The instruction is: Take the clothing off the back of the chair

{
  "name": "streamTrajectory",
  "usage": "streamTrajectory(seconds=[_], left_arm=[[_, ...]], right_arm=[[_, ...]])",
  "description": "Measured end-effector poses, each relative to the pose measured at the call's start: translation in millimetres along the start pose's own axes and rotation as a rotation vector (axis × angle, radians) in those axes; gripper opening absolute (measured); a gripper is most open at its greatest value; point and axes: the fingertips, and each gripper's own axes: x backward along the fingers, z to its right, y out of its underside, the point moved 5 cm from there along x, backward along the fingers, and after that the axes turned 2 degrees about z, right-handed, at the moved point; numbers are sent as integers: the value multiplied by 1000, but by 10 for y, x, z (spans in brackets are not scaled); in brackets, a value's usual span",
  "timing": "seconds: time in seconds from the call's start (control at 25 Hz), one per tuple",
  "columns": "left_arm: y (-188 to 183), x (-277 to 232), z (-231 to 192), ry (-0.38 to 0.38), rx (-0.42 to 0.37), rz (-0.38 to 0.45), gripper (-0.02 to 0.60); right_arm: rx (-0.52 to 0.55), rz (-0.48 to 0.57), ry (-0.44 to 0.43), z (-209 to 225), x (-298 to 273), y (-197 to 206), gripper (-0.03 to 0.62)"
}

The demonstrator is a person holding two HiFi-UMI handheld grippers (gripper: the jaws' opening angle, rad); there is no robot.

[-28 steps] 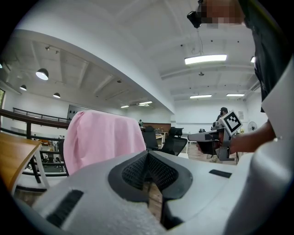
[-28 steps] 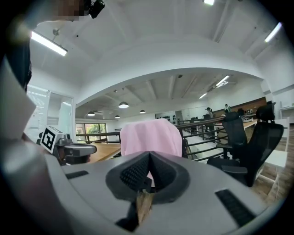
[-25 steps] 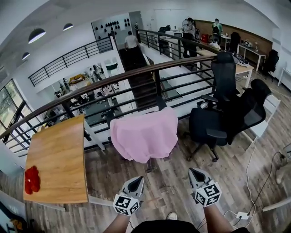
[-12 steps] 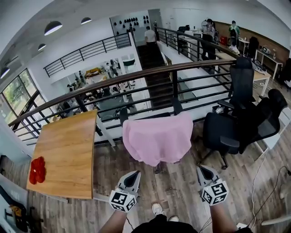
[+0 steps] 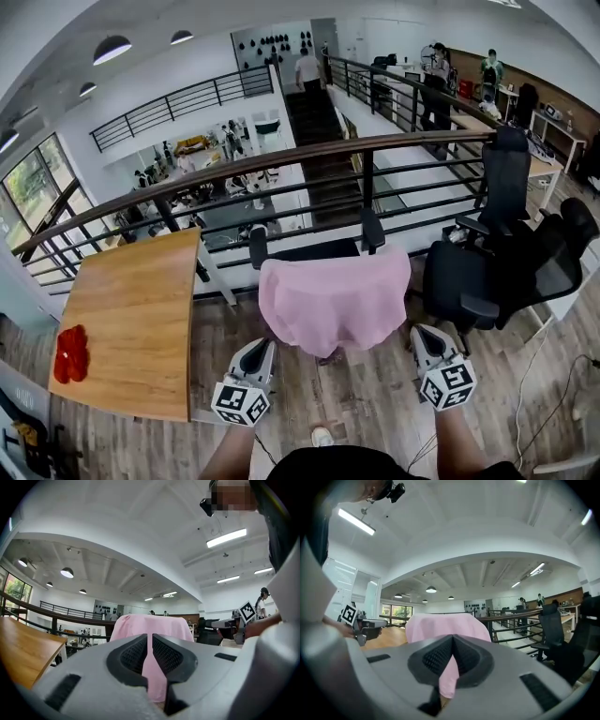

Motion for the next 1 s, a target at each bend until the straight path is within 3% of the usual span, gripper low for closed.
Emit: streamTrajectory(seconds=[0.2, 0.24, 0.32, 0.44, 0.64, 1.0], left_arm=[[16, -185, -394, -40, 10, -11, 124], [13, -217, -451, -46, 7, -17, 126], [1, -278, -551, -56, 4, -23, 145], [5, -363, -688, -63, 0, -30, 191], [60, -517, -872, -63, -7, -56, 204], [247, -855, -1043, -98, 8, -109, 204]], right_arm=[[25, -22, 34, 50, -331, 43, 26], [34, -32, 43, 79, -369, 52, 118], [44, -50, 71, 167, -412, 95, 175], [40, -63, 113, 310, -449, 153, 179], [27, -15, 168, 472, -571, 41, 179], [59, -58, 121, 794, -1025, 87, 181]])
